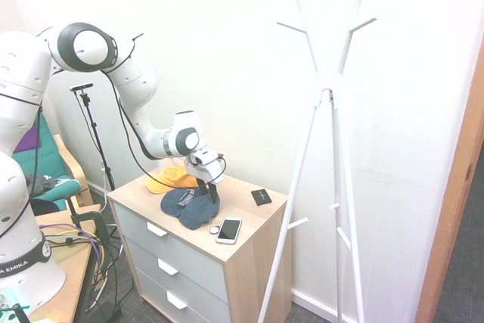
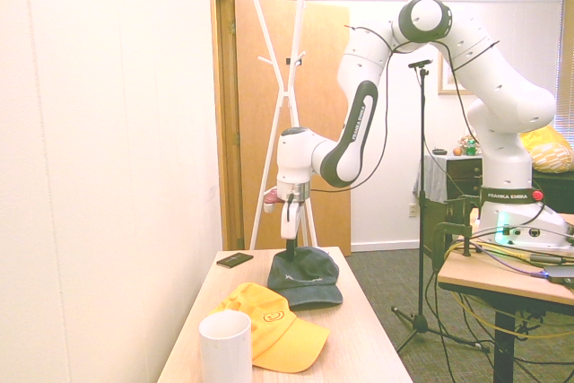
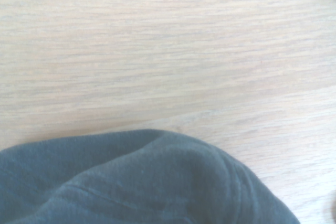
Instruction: Hang the cap
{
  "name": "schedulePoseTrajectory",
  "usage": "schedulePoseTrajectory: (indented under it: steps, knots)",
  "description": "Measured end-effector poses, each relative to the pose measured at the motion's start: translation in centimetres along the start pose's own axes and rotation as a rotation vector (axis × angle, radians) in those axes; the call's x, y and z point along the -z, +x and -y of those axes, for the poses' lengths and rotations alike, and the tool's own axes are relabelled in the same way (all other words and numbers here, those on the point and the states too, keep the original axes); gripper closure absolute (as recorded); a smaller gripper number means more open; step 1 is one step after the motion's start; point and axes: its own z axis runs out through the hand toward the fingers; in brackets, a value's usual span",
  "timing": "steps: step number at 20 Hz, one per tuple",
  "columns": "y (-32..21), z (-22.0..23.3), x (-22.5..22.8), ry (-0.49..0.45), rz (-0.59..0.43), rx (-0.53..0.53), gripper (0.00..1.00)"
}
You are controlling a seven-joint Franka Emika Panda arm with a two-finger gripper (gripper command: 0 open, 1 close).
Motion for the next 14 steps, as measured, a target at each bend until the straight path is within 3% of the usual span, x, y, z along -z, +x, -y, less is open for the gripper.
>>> schedulePoseTrajectory:
  steps: [11, 14]
  knots:
    - [0.64, -0.7, -0.32, -0.018, -0.005, -0.011, 1.0]
    - [0.67, -0.63, 0.33, -0.052, -0.064, 0.059, 1.0]
